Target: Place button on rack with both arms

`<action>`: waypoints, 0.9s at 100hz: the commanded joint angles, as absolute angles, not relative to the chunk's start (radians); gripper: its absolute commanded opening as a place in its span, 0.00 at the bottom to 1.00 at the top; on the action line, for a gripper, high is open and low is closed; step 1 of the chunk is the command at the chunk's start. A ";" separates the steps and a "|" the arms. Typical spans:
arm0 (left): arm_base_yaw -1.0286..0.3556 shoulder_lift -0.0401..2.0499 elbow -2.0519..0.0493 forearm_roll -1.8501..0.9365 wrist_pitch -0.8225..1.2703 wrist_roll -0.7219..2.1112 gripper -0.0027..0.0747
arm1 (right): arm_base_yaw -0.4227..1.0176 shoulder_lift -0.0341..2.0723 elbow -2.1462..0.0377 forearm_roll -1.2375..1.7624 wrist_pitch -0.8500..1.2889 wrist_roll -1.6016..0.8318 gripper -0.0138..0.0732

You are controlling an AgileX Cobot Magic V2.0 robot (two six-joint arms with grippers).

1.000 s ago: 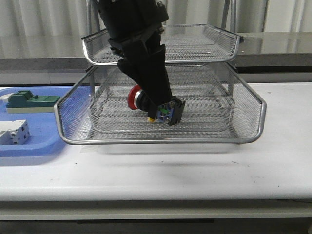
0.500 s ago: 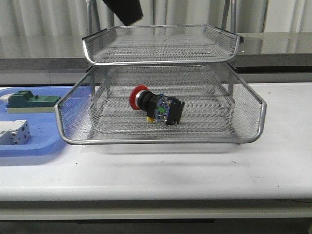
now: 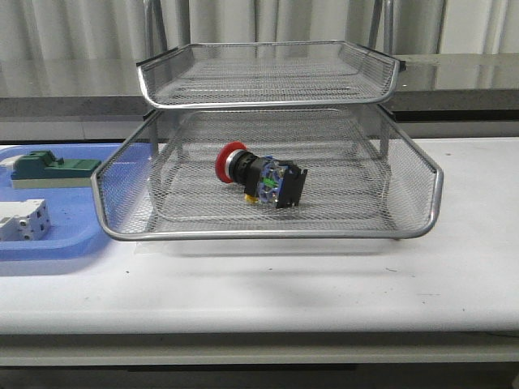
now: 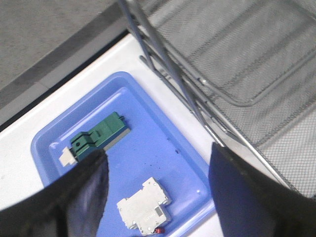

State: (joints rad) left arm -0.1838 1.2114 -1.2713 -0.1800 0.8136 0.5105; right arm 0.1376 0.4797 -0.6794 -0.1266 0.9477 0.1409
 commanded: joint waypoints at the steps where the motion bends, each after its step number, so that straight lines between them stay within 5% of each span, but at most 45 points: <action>1: -0.123 1.090 -1.183 -0.276 0.644 0.497 0.58 | 0.137 0.484 -0.712 -0.144 0.886 0.139 0.08; 47: -0.065 0.540 -0.581 -0.467 0.225 0.497 0.58 | 0.137 0.484 -0.712 -0.144 0.886 0.139 0.08; 90: -0.065 0.276 -0.366 -0.483 0.107 0.497 0.58 | 0.137 0.484 -0.712 -0.144 0.886 0.139 0.08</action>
